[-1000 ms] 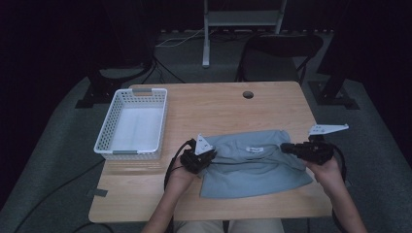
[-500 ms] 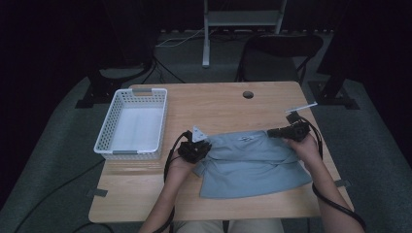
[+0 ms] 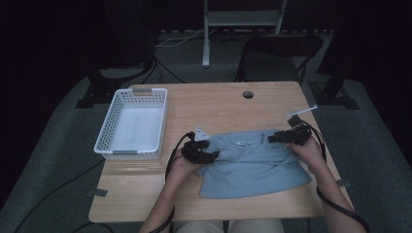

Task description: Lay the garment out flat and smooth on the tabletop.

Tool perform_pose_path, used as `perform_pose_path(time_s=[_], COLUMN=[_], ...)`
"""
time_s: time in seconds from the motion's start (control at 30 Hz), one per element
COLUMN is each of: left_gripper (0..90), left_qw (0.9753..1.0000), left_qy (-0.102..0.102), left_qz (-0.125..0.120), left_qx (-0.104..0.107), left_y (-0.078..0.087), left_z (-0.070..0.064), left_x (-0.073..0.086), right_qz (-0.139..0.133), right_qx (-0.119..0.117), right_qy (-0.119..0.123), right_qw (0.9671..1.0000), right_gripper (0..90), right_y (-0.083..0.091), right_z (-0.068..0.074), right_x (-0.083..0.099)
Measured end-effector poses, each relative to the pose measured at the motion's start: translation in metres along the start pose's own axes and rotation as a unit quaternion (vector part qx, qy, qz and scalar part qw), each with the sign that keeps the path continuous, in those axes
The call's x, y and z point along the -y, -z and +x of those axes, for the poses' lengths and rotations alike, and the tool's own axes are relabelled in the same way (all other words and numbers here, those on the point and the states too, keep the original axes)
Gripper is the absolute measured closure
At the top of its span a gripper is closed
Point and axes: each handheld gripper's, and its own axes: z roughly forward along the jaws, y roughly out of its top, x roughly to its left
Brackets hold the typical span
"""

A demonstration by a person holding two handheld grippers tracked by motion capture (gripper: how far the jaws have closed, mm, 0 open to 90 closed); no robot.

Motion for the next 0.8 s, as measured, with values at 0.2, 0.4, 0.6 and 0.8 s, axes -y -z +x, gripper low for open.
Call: perform_pose_path(time_s=[0.2,0.4,0.6,0.8], left_gripper=[43.6,67.5,70.9,79.3], left_qw=[0.9990,0.9973,0.9941,0.9947], left_qy=[-0.038,-0.055,-0.087,-0.091], left_qz=[0.013,0.026,0.037,0.027], left_qx=[-0.018,-0.043,-0.053,-0.041], left_y=[-0.011,-0.007,0.002,0.024], left_z=[-0.003,-0.008,-0.019,-0.028], left_x=[0.003,0.005,0.011,0.027], right_qz=[0.031,0.032,0.028,0.020], right_qx=[0.029,0.067,0.051,0.026], right_qy=[0.042,0.081,0.093,0.094], right_qw=[0.9982,0.9939,0.9939,0.9950], right_gripper=[51.7,78.9,84.9,86.7], right_y=[-0.009,-0.007,-0.001,0.008], right_z=[0.009,0.019,0.032,0.049], right_x=[0.013,0.025,0.042,0.068])
